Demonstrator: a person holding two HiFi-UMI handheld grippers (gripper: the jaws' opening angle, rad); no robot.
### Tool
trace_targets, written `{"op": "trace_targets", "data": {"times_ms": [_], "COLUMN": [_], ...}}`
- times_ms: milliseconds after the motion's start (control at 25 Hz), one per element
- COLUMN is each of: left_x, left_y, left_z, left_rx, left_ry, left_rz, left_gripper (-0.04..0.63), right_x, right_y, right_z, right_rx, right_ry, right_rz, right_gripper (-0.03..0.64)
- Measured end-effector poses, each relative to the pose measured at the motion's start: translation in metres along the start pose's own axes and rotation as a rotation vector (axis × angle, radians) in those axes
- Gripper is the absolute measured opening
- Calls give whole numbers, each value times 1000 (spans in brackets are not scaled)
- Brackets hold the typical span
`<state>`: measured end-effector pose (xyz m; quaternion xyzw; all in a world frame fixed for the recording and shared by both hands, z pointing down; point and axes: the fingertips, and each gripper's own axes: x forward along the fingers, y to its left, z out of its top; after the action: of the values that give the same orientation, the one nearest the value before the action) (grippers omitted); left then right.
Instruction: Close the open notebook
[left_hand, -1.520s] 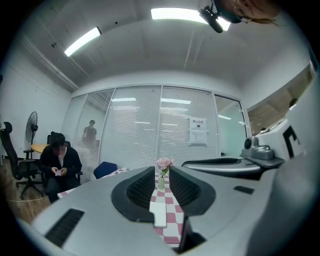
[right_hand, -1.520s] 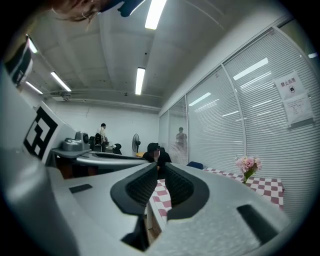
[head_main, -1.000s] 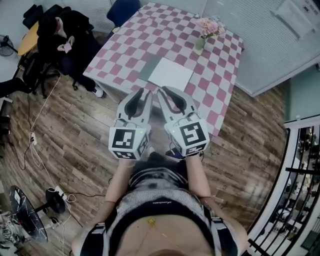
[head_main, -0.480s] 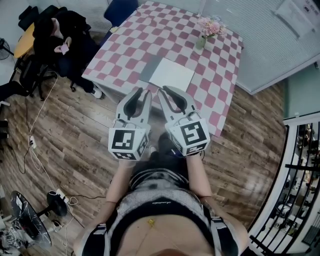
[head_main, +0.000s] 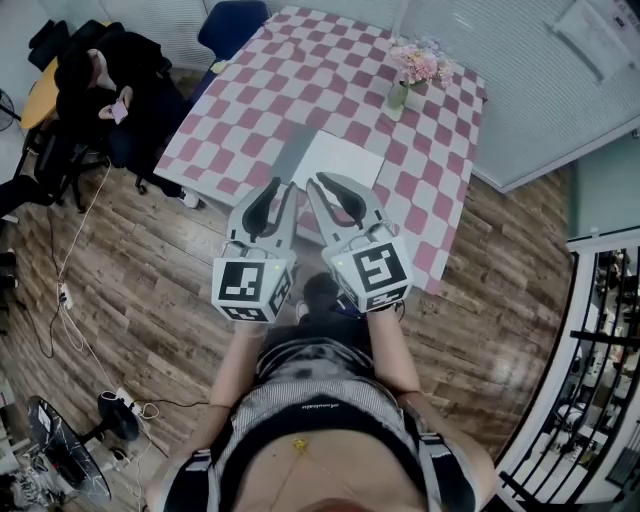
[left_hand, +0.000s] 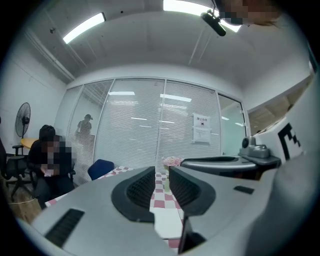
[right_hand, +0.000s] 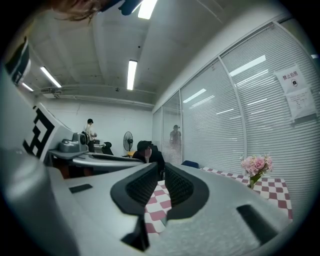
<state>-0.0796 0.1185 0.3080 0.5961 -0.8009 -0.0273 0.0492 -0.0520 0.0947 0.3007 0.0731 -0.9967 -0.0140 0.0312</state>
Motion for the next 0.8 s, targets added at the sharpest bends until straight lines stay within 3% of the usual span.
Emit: {"op": "trace_targets", "data": {"times_ms": [800], "left_x": [165], "left_y": [-8], "left_z": [6], "left_rx": [33], "left_ry": [43], "left_rz": [-150], "left_gripper": [81], "right_x": [61], "right_y": [-139], "right_z": [-9], "right_rx": [58], "right_ry": [2], "right_rz": [-128], "right_gripper": [46]}}
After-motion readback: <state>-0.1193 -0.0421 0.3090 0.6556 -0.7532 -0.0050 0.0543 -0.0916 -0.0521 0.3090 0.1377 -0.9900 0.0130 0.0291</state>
